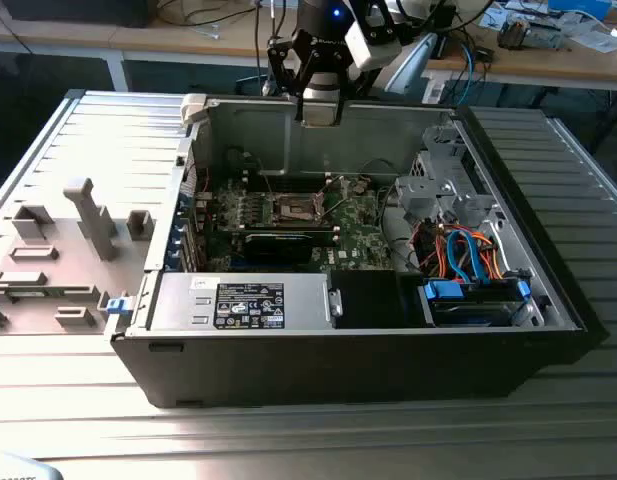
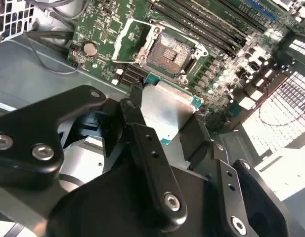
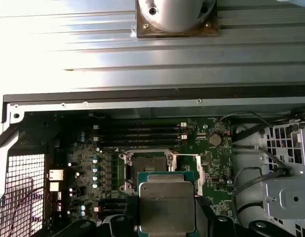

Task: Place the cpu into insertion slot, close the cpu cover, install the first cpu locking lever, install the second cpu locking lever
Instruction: 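Place the cpu into insertion slot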

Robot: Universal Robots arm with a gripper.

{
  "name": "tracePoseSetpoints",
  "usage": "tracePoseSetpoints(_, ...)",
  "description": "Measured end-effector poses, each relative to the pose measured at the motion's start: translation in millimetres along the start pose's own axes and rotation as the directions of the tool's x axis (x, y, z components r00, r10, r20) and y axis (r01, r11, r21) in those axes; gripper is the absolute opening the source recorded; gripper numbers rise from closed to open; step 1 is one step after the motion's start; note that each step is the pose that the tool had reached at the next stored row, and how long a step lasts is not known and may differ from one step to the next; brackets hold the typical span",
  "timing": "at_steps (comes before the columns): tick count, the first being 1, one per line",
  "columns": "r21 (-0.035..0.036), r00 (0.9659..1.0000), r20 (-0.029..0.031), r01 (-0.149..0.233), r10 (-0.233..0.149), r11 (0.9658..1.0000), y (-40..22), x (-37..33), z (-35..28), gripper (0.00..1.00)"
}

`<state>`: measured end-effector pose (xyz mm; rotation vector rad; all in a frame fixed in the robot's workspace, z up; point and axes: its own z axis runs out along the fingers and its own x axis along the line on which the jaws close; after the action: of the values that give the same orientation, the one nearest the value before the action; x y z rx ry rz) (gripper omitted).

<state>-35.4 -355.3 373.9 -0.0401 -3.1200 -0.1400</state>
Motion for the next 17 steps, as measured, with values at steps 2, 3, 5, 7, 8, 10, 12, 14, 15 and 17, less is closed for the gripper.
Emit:
tracePoseSetpoints(2, 0.0001, 1.0, -0.0001, 0.0, 0.0, 1.0, -0.2, 2.2, 0.6, 0.54)
tracePoseSetpoints(3, 0.0, 1.0, 0.0, 0.0, 0.0, 1.0, -0.2, 2.3, 1.0, 0.54)
tracePoseSetpoints(5, 0.0, 1.0, 0.0, 0.0, 0.0, 1.0, -0.3, 2.5, 1.8, 0.54)
tracePoseSetpoints(7, 0.0, 1.0, -0.0001, 0.0, 0.0, 1.0, -0.3, 2.7, 2.6, 0.54)
tracePoseSetpoints(8, 0.0, 1.0, -0.0001, 0.0, 0.0, 1.0, -0.4, 2.7, 2.8, 0.54)
tracePoseSetpoints(10, 0.0, 1.0, -0.0001, 0.0, 0.0, 1.0, -0.4, 2.7, 3.2, 0.54)
tracePoseSetpoints(12, 0.0, 1.0, 0.0, 0.0, 0.0, 1.0, -0.4, 2.7, 3.6, 0.54)
tracePoseSetpoints(14, 0.0, 1.0, -0.0001, 0.0, 0.0, 1.0, -0.4, 2.7, 3.9, 0.54)
tracePoseSetpoints(15, 0.0, 1.0, 0.0, 0.0, 0.0, 1.0, -0.5, 2.7, 4.1, 0.54)
tracePoseSetpoints(17, 0.0001, 1.0, -0.0001, 0.0, 0.0, 1.0, -0.5, 2.7, 4.4, 0.54)
